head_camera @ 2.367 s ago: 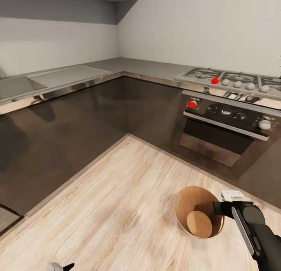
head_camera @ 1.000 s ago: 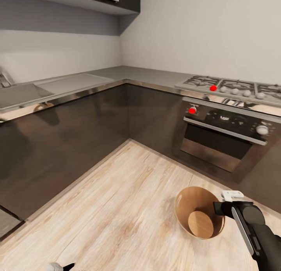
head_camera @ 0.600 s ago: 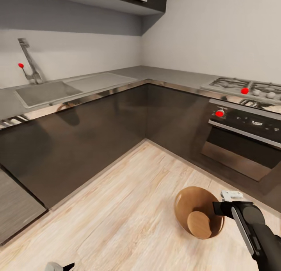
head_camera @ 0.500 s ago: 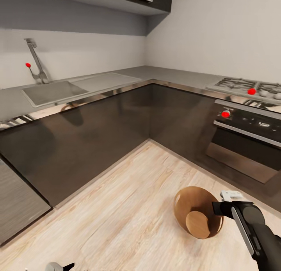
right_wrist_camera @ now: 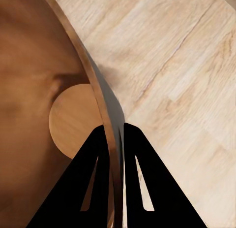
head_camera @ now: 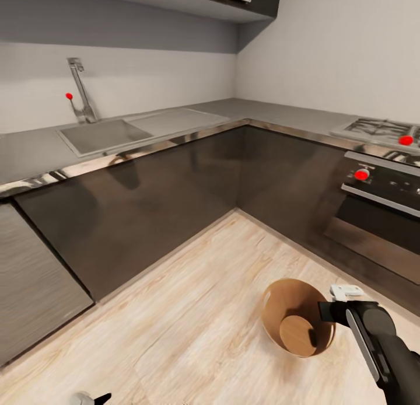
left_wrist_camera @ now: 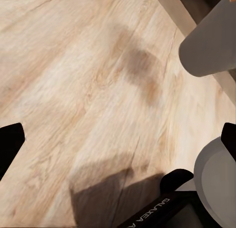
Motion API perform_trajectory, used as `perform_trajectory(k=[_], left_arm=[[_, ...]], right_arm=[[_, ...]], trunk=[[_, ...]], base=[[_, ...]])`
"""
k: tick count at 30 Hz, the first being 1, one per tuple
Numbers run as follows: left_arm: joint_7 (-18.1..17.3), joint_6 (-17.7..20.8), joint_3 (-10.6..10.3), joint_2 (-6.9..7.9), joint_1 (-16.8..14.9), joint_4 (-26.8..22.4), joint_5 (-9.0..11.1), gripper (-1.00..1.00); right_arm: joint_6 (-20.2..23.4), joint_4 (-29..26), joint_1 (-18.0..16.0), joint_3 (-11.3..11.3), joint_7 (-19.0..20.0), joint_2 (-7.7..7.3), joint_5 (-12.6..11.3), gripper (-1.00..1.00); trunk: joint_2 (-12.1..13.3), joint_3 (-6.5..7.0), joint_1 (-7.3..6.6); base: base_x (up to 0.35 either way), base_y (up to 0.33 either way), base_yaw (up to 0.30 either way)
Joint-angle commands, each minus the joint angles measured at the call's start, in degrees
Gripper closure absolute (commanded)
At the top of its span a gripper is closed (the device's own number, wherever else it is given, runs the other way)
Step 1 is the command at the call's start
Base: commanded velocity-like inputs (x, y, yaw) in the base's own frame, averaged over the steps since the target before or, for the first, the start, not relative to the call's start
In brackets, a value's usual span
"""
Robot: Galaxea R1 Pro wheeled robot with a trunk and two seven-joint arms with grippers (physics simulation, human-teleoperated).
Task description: Put the three can of soda from the living room inside the tash can in the kitchen.
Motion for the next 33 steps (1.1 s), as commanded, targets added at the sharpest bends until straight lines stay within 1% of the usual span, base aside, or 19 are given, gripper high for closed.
perform_trajectory(k=[1,15,29,33], left_arm=[[0.0,0.0,0.0,-0.01,0.0,0.0,0.0,-1.0],[0.0,0.0,0.0,-0.01,0.0,0.0,0.0,-1.0],[0.0,0.0,0.0,0.01,0.0,0.0,0.0,-1.0],[0.0,0.0,0.0,0.01,0.0,0.0,0.0,-1.0]], right_arm=[[0.0,0.0,0.0,0.0,0.3,0.0,-0.7,1.0],[0.0,0.0,0.0,0.0,0.3,0.0,-0.7,1.0],[0.0,0.0,0.0,0.0,0.3,0.0,-0.7,1.0],[0.0,0.0,0.0,0.0,0.3,0.0,-0.7,1.0]], trunk=[[0.0,0.01,0.0],[0.0,0.01,0.0],[0.0,0.01,0.0],[0.0,0.01,0.0]], base=[[-0.006,0.171,0.251],[-0.092,0.191,0.258],[-0.224,0.209,0.26],[-0.136,0.118,0.272]])
